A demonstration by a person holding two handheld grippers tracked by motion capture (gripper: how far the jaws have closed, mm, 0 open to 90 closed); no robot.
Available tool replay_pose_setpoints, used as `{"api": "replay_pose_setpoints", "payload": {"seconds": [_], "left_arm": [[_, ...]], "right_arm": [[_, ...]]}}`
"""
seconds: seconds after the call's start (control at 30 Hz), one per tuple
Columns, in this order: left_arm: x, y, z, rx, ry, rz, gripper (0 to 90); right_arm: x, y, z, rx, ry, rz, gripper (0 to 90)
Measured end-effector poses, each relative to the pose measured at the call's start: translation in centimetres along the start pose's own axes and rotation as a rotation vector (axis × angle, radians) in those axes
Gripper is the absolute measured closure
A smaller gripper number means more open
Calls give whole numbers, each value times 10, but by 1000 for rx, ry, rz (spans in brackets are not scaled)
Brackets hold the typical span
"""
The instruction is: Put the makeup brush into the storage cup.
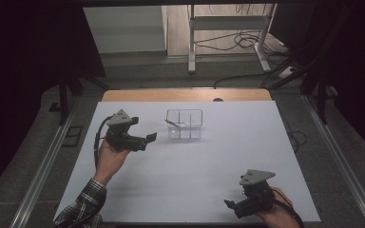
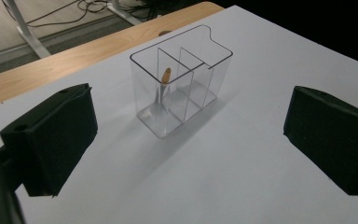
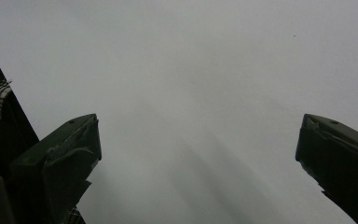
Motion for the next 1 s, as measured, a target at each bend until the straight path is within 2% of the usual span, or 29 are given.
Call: {"api": "replay_pose_setpoints", "payload": {"seconds": [0.53,1.0], "left_arm": [[-13,-11,7,-12,-8,23,31],[-19,-25,11,-10,5,11,34]], "right_arm": [[0,0,0,1,-2,-1,3],[0,0,0,-2,-4,2,2]]}}
Point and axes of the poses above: each handheld gripper's, and its own axes: x roughly forward along the jaws, y roughly out of its top, z roughly to its right, the point moved 4 cm from there along x, roughly forward along the jaws, and after that the axes turned 11 degrees about z, right-handed, at the moved point
